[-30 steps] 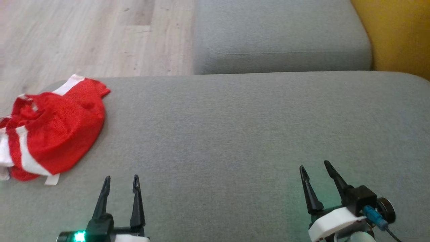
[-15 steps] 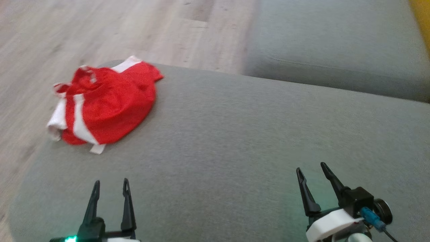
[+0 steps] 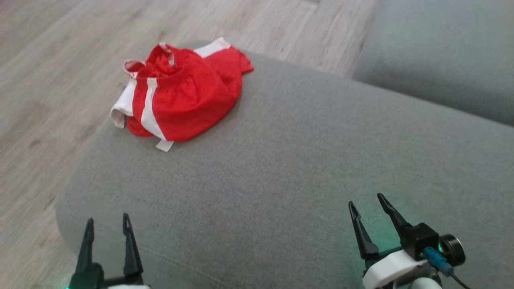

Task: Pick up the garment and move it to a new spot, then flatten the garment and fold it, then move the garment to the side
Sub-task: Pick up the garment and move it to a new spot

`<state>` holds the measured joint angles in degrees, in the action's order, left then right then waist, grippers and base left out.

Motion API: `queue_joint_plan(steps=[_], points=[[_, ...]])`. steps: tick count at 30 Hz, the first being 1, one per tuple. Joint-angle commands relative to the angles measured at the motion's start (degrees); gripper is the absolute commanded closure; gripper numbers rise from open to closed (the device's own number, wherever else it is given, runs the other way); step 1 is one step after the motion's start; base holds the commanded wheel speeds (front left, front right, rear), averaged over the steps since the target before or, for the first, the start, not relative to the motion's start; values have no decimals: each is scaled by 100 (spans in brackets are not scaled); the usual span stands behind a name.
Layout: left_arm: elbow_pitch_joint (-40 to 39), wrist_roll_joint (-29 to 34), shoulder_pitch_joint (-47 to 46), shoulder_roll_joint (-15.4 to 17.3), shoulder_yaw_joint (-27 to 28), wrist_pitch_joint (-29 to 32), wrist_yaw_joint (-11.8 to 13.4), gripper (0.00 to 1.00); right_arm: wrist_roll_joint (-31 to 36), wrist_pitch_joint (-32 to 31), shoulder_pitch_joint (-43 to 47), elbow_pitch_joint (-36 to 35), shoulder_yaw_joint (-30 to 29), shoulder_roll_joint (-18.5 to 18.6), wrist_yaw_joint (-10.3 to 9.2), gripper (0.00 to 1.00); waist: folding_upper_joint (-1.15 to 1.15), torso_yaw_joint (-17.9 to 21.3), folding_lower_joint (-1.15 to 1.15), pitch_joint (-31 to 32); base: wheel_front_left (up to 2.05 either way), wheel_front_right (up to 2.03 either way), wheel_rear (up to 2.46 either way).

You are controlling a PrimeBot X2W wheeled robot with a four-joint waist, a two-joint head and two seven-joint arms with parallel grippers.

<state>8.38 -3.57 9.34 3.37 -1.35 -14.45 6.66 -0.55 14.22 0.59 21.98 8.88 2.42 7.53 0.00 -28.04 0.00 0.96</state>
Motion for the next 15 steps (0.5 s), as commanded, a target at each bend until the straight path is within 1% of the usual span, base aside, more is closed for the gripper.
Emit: queue_joint_plan(steps=[1,4,5,7,11,15], points=[[-281,44,-363,21,252,-55,56,0,181,78,-295,-148,70,47,-4,0,0,-89,0,-332,0,0,0],[-383,145,-662,83,282,-55,55,0,340,78,-326,-174,11,162,-4,0,0,-98,0,-588,0,0,0],[-383,145,-662,83,282,-55,55,0,340,78,-326,-174,11,162,-4,0,0,-98,0,-588,0,0,0],[-427,222,-994,168,264,-55,22,0,404,78,-334,-212,-30,302,-4,0,0,-94,0,-766,0,0,0],[-306,356,-2017,387,190,-55,-81,0,479,78,-382,-324,-112,652,-4,0,0,-50,0,-1169,0,0,0],[322,356,-3375,567,133,-55,-242,0,521,78,-435,-469,-172,1021,-4,0,0,-10,0,-1599,0,0,0]])
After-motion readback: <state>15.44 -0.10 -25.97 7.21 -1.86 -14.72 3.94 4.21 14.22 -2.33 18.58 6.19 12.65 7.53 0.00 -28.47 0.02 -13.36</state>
